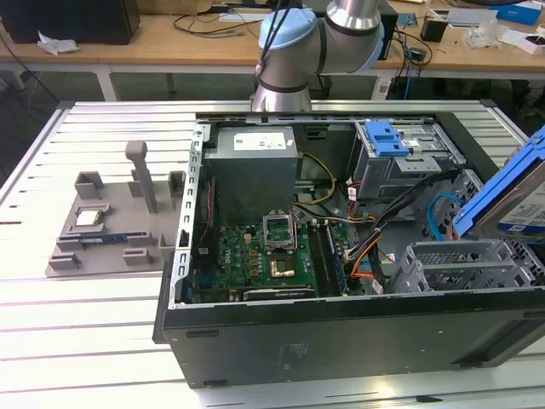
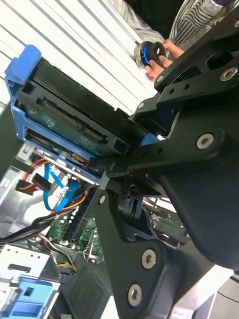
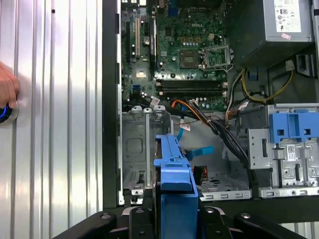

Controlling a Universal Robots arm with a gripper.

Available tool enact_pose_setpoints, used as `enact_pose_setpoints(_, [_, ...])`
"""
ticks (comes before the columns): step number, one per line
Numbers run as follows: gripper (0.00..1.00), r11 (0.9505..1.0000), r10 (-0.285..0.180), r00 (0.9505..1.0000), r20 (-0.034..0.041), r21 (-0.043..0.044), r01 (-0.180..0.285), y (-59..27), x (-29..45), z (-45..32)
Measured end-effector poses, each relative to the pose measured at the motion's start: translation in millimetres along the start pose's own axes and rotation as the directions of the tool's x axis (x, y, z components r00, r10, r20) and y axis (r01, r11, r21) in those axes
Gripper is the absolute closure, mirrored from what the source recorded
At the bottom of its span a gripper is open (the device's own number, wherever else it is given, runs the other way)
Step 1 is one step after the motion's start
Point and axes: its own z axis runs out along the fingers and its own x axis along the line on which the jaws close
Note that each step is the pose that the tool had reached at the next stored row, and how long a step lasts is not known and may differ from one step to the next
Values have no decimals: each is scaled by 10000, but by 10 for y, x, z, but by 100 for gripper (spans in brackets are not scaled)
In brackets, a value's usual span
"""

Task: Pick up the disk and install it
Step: 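Insert the disk into the insertion slot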

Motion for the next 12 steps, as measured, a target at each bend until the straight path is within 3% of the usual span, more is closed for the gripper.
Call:
enact_pose_setpoints(9, [63, 10000, 0, 10000, 0, 25, 0, 209, 8, 48])
enact_pose_setpoints(12, [63, 10000, -1, 10000, 1, 25, 1, 220, 10, 69])
